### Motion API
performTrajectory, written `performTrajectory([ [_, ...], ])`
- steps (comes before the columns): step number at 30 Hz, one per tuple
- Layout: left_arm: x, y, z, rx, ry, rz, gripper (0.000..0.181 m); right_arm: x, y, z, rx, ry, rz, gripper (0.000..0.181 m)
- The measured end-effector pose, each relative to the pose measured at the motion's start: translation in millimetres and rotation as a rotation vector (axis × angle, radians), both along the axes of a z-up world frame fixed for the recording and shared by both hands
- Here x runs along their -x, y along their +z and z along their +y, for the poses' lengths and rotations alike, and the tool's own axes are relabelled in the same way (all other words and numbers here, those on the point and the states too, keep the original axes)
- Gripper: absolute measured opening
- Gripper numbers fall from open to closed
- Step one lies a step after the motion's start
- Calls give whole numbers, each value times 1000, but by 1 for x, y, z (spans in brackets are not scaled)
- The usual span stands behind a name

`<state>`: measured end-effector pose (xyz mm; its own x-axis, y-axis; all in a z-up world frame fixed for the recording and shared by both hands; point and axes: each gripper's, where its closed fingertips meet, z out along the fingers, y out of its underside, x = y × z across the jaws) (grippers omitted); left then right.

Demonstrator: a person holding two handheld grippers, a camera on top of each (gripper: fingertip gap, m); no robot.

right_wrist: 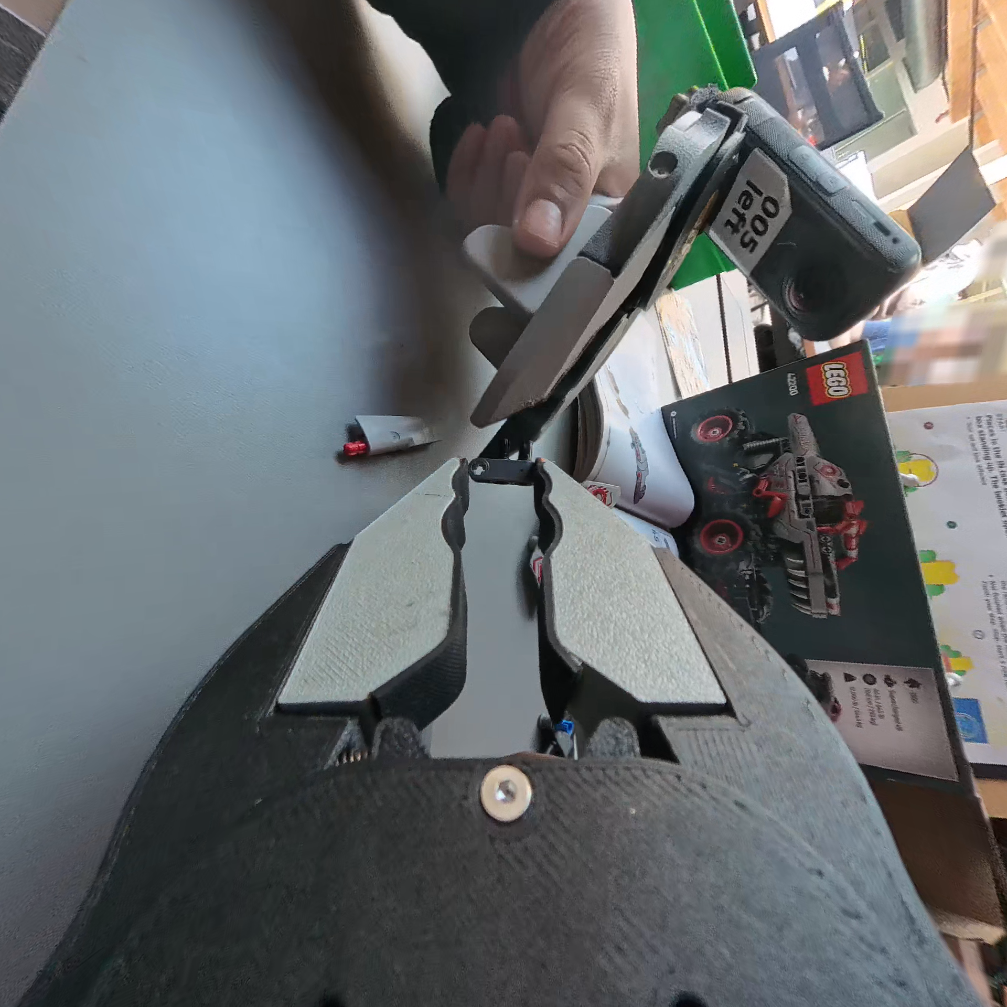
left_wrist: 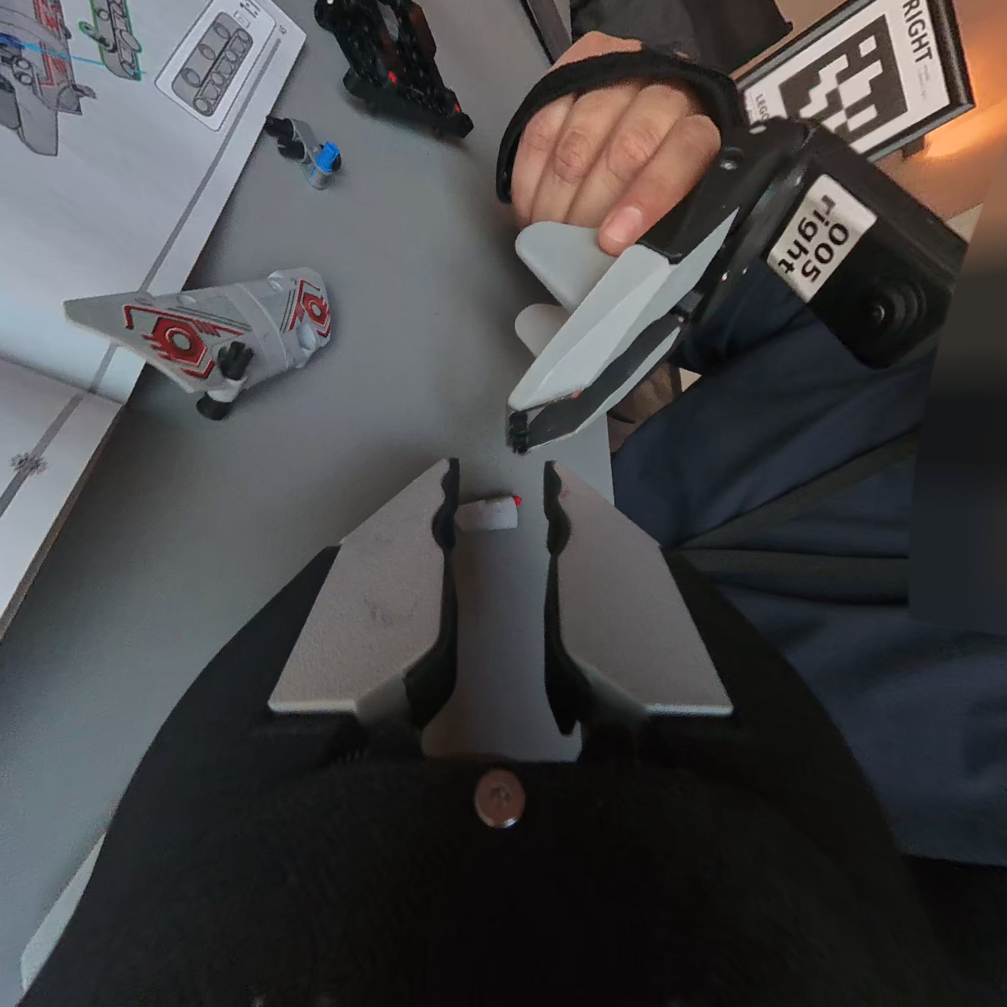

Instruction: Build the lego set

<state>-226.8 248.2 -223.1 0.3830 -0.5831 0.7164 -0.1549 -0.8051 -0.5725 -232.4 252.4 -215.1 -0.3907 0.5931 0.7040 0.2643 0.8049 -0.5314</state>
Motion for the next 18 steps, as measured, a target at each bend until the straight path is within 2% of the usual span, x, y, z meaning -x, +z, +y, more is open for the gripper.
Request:
performTrajectory([
  [1, -2, 1, 1, -12, -2, -9, 26, 1, -1, 0, -22, -5, 2, 21],
  [4, -6, 3, 3, -32, 2, -24, 17, 3, -4, 4, -102, -31, 10, 21],
  [8, -6, 3, 6, -82, 19, -1, 4, 5, -4, 0, -103, -18, 17, 21],
  [12, -5, 8, 4, -147, 12, -5, 4, 6, 2, -3, -74, -12, 43, 20],
  [14, -4, 10, 3, -182, 4, -3, 4, 6, 5, -5, 38, -7, 37, 20],
  [18, -4, 26, 0, -300, -16, -44, 4, 2, 29, -6, 460, 19, 13, 12],
])
